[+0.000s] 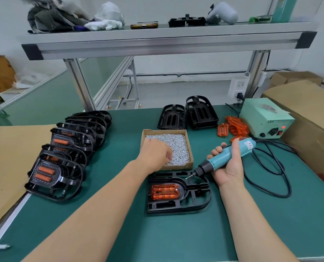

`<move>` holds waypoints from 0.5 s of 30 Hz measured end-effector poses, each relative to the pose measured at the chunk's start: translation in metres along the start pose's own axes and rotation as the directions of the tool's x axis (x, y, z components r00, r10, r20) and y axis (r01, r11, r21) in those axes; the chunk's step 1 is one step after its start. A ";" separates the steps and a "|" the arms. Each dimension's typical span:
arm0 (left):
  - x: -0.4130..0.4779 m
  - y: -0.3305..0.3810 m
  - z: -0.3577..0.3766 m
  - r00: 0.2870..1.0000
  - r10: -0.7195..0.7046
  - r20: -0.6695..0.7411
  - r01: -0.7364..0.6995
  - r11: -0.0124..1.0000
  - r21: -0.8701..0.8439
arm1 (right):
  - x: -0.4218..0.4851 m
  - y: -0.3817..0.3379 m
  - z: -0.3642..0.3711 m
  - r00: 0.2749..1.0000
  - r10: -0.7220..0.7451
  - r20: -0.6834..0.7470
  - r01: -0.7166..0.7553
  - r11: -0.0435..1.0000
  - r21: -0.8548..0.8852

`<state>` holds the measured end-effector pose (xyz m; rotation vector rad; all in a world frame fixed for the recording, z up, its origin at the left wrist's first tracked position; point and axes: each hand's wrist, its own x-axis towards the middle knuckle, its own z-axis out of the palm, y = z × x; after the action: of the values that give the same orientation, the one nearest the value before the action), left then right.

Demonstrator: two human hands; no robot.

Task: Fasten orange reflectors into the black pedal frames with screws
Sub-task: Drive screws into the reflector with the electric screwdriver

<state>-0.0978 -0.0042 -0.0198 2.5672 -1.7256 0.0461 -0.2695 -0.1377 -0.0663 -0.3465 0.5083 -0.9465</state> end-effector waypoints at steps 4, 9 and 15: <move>-0.005 0.000 0.006 0.998 -0.016 -0.054 0.013 0.998 -0.059 | 0.000 0.001 0.000 1.000 0.008 -0.002 -0.008 1.000 -0.001; -0.013 0.000 0.010 0.983 -0.130 -0.132 0.095 0.966 -0.241 | -0.001 0.000 0.001 1.000 0.005 -0.007 -0.005 1.000 -0.010; -0.019 -0.002 0.010 0.964 -0.212 -0.161 0.139 0.916 -0.376 | 0.000 0.000 0.001 1.000 0.009 -0.001 -0.009 1.000 -0.006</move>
<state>-0.1036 0.0134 -0.0304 2.3409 -1.2870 -0.0210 -0.2689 -0.1381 -0.0658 -0.3490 0.5132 -0.9370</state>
